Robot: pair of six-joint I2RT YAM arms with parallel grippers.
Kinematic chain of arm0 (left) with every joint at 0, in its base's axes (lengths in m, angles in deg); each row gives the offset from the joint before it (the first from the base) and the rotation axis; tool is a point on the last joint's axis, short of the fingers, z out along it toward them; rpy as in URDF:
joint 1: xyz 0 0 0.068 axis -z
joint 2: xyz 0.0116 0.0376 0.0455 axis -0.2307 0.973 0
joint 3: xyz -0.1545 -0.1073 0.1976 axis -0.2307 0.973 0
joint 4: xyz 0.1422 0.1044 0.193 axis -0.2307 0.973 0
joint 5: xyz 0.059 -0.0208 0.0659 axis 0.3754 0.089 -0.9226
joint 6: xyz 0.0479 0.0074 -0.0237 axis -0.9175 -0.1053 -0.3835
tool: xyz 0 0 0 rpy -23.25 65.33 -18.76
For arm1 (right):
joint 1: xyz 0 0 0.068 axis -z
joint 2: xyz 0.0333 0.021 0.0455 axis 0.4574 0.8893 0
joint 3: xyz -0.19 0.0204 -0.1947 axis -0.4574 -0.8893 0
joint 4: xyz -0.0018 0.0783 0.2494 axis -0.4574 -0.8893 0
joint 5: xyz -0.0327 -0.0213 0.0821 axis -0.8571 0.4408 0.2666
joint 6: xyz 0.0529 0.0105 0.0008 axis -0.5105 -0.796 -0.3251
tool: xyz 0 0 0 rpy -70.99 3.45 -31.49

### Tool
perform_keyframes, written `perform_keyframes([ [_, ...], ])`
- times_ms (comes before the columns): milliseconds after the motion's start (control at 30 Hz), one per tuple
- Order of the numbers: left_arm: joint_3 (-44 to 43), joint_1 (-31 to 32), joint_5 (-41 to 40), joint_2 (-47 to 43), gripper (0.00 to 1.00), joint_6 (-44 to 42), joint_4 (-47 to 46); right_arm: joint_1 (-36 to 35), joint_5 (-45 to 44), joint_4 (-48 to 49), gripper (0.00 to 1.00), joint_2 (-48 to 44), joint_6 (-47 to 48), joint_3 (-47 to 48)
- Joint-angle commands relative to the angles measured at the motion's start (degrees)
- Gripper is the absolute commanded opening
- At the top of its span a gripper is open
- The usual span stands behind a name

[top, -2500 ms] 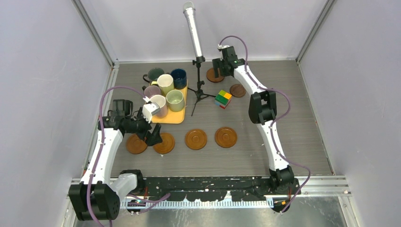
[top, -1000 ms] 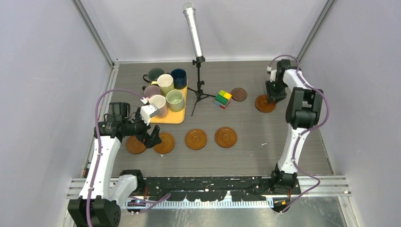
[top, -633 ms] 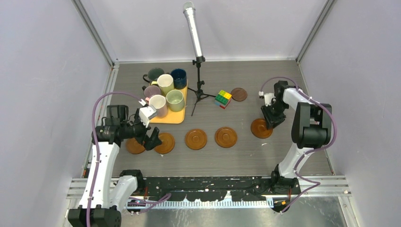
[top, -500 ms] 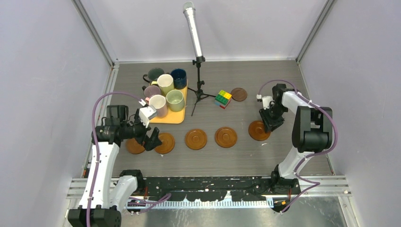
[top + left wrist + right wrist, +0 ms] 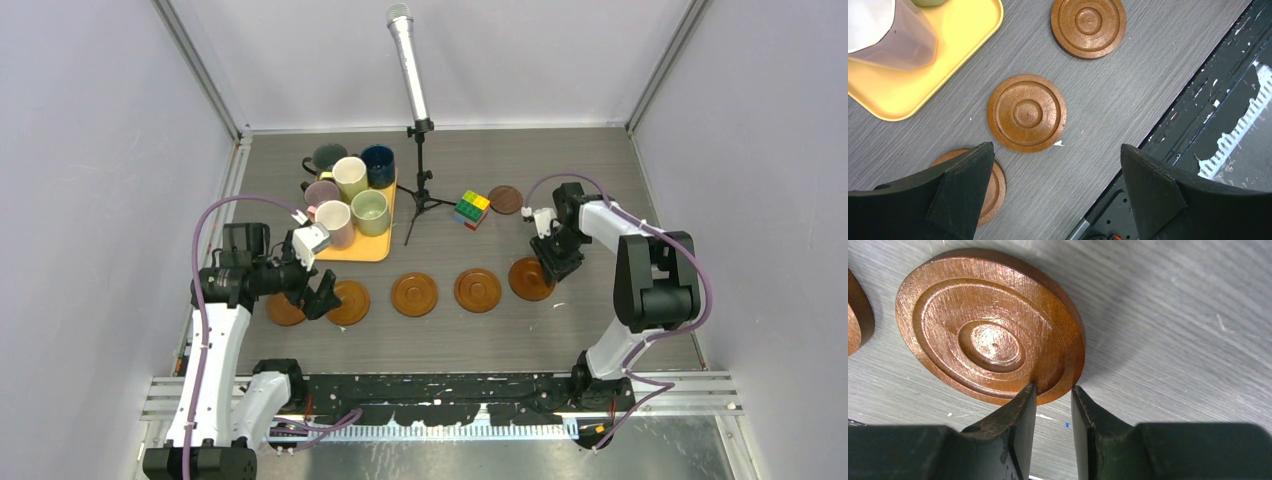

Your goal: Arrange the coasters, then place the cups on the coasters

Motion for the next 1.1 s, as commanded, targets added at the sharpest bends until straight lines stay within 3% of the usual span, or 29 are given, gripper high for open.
perform_keyframes([
  [0,-1.54,0.05,0.2,-0.35,1.0,0.15,0.3,0.17,-1.85,-0.74,0.36,-3.68,1.36,-4.03],
  [433,-1.18,0.05,0.88,0.88,1.0,0.51,-0.94,0.25,-3.21,-1.79,0.37,-7.96,1.0,-6.7],
  [633,-1.27,0.07,0.49,0.14,1.0,0.36,-0.54,0.79,1.15,-3.44,0.5,-8.82,-2.07,-0.24],
  [800,-1.69,0.05,0.31,0.27,1.0,0.29,-0.14,0.69,4.53,-5.78,0.55,-7.91,-4.2,8.09],
  [1067,-1.38,0.05,0.24,-0.15,1.0,0.12,-0.15,-0.09,2.98,-4.56,0.6,-6.53,-0.89,3.45],
])
